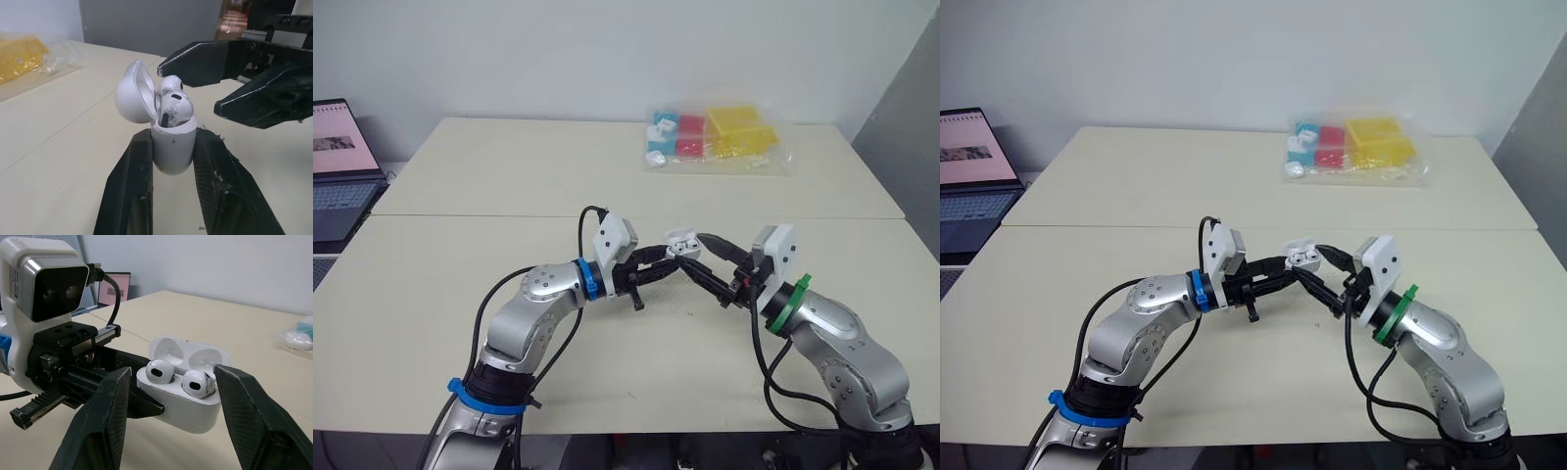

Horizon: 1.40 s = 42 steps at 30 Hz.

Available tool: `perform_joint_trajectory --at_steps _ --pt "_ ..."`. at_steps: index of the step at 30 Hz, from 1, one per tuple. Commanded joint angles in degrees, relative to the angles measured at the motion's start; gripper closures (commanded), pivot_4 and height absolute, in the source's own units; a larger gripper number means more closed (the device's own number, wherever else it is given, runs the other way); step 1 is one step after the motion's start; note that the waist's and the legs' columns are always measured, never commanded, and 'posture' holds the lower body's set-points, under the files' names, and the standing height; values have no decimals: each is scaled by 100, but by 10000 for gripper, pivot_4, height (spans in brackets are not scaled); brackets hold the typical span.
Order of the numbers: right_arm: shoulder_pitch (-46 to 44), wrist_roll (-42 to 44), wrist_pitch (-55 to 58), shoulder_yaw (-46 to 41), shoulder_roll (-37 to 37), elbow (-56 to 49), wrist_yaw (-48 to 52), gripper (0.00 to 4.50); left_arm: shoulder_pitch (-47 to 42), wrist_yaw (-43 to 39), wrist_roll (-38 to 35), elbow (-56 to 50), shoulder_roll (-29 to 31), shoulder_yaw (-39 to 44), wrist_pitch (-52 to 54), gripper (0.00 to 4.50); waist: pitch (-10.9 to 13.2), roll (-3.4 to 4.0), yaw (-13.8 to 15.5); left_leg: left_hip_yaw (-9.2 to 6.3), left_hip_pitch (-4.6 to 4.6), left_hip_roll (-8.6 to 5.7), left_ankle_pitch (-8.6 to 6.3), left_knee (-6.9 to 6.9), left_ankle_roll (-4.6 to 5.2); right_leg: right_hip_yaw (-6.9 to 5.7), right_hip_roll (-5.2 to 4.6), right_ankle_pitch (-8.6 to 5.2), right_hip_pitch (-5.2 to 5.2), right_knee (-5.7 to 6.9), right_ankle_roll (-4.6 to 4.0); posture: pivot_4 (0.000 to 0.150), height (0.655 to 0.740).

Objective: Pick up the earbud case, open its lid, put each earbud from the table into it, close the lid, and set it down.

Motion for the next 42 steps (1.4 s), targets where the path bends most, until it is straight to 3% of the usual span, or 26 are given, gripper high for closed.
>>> perform_joint_trajectory --at_steps 1,4,9,11,17,25,30,42 --pt "-30 453 202 -416 -250 -532 75 17306 -17 -21 -67 -227 26 98 -107 37199 0 -1 1 0 0 0 0 1 0 1 0 0 1 -1 0 1500 7387" --pt "-711 1057 870 -936 -819 -508 26 17306 21 -56 -54 -221 43 70 -136 37199 0 0 -10 4 1 0 0 0 0 4 0 0 0 0 1 1500 7387" --pt "-1761 1234 1271 -962 -1583 218 468 18988 -1 -237 64 -147 71 -83 -325 37199 1 1 0 -3 8 3 0 -1 0 -5 4 0 4 1 -3 1500 7387" --pt "-2324 768 1163 -544 -2033 935 1012 23054 -46 -339 139 -78 77 -155 -458 37199 5 8 -8 -3 5 3 0 -4 1 -4 6 -3 3 0 -8 1500 7387" --pt "-3707 107 1061 579 -2326 2431 2277 44899 -63 -594 317 -10 101 -343 -795 37199 5 8 -13 9 -7 2 -1 -7 2 5 4 -2 -11 -11 -6 1500 7387" --pt "-4143 -294 1000 1226 -2219 2961 3267 45000 -54 -616 374 23 63 -361 -879 37199 5 8 0 7 -17 2 -1 -6 2 2 1 -4 -15 -17 -7 1500 7387" --pt "-4110 -182 1336 1576 -2311 2769 4089 45000 -1 -618 433 -4 66 -388 -944 37199 5 8 0 3 -14 4 -1 -5 2 -2 2 -3 -15 -10 -6 1500 7387" --pt "-3730 -294 1405 1540 -2436 2350 4320 45000 -16 -542 391 38 10 -333 -867 37199 5 8 1 4 -10 3 -1 -2 2 0 2 -3 -14 -3 -6 1500 7387"
